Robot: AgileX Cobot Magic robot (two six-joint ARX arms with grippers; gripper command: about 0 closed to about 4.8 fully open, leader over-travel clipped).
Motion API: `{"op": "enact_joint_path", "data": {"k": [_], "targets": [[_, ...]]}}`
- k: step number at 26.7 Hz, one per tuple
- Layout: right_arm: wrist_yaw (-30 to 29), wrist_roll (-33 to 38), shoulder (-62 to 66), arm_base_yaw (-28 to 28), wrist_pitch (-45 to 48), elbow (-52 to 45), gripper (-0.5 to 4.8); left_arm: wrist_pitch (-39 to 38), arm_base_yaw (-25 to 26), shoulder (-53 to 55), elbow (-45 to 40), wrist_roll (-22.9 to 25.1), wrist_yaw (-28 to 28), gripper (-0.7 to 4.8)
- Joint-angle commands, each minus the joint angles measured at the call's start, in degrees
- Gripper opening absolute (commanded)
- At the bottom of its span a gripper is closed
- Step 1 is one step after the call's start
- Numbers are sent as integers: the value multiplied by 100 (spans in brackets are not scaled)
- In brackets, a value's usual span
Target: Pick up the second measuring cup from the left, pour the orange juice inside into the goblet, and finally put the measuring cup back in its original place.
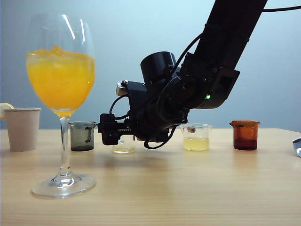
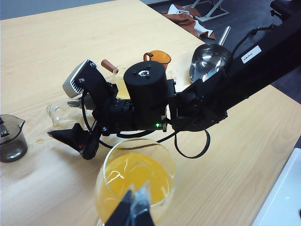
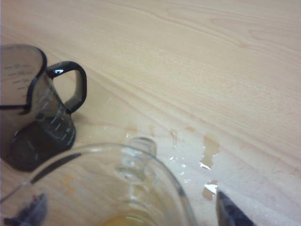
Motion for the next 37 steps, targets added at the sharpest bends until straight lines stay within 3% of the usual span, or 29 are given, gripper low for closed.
{"op": "enact_joint_path", "data": {"k": [1,12,19,31,32,34,35,37], "targets": [[-142,22,-79,7,7,17,479,76,-2,-11,24,0,44,-5],[-162,17,-428,2,-852,15,479,79,-2,-11,24,0,44,-5],[-306,17,-1040,0,-2264,17,479,79,-2,-11,24,0,44,-5],[-433,20,-1801,0,-3805,22,479,76,-2,-11,24,0,42,-5],[-435,20,-1880,0,-3956,22,415,76,-2,-11,24,-2,39,-5],[-435,17,-2076,2,-4328,31,171,76,-2,-13,24,-2,17,-5],[-435,20,-2192,4,-4518,31,8,79,-2,-13,24,-2,9,-5],[-435,13,-2542,9,-5005,31,-5,81,-2,-15,26,-4,-33,-5]]}}
